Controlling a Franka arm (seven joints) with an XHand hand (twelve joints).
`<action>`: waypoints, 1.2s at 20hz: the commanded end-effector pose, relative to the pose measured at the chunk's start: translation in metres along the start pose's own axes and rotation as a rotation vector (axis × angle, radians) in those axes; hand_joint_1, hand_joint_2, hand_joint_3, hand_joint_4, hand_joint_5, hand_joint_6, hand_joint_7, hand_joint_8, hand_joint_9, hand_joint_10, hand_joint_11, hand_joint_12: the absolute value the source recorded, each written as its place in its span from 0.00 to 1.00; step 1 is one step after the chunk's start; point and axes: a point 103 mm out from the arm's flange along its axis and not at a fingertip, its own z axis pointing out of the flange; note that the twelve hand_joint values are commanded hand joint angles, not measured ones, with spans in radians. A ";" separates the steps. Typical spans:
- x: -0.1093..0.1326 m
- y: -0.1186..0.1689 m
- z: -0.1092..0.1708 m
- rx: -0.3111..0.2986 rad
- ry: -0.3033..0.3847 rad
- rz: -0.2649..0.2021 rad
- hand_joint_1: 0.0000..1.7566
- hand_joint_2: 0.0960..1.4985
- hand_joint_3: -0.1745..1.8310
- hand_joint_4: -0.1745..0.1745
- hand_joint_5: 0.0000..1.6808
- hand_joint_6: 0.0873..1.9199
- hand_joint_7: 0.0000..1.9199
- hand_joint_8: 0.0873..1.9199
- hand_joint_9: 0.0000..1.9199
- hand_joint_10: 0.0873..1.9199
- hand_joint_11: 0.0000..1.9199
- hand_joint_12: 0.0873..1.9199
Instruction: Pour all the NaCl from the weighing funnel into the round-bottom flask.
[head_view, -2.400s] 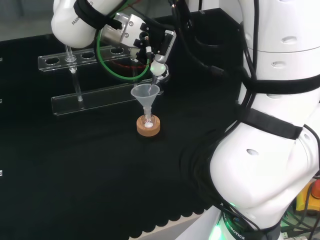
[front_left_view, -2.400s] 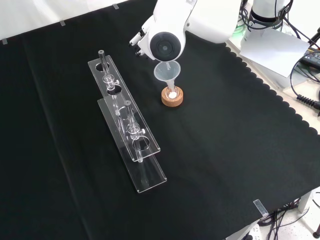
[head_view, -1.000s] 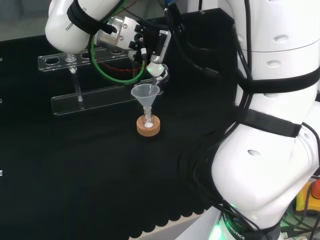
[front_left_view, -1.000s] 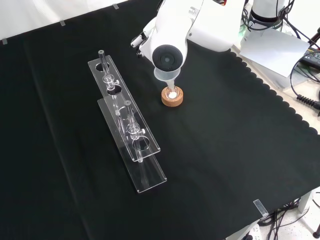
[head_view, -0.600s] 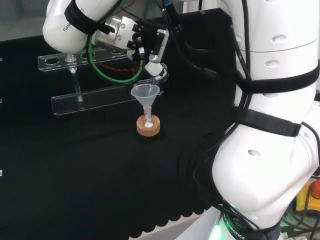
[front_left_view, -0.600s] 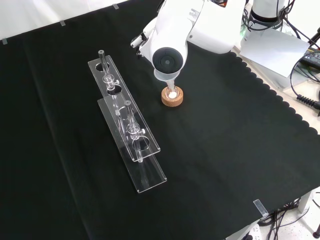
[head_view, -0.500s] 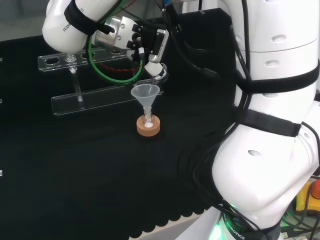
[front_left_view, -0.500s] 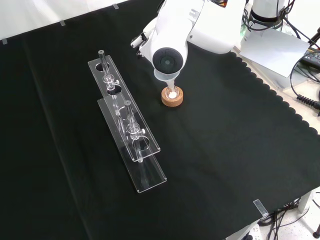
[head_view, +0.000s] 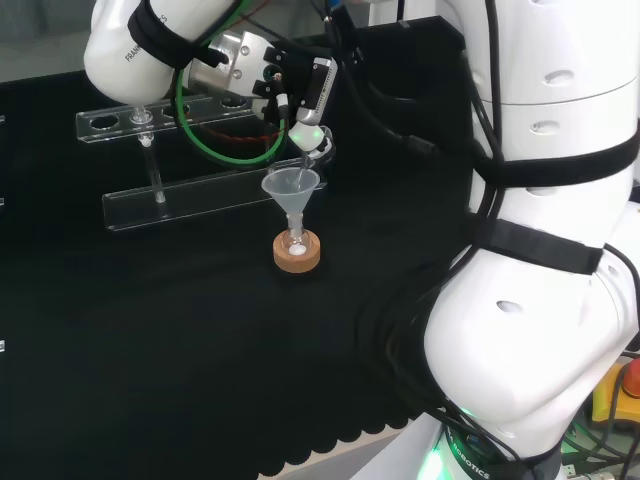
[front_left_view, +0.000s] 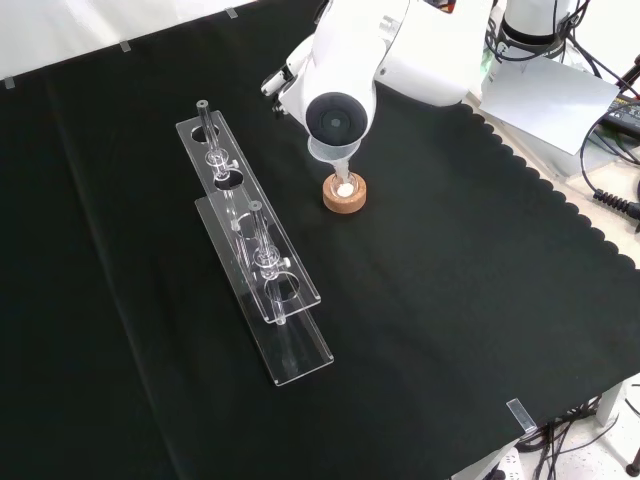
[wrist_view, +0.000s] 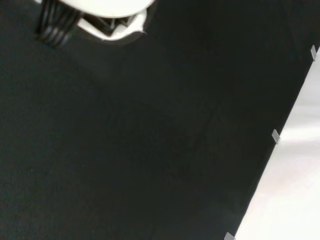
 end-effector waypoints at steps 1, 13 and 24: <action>-0.002 0.001 0.007 -0.007 0.030 -0.004 0.62 0.41 0.45 1.00 0.69 0.44 0.22 0.30 0.37 0.25 0.16 0.66; -0.011 0.002 0.025 -0.055 0.138 -0.004 0.62 0.41 0.45 1.00 0.69 0.44 0.22 0.30 0.37 0.25 0.16 0.66; -0.019 0.007 0.048 -0.087 0.289 -0.028 0.62 0.41 0.45 1.00 0.69 0.44 0.22 0.30 0.37 0.25 0.16 0.66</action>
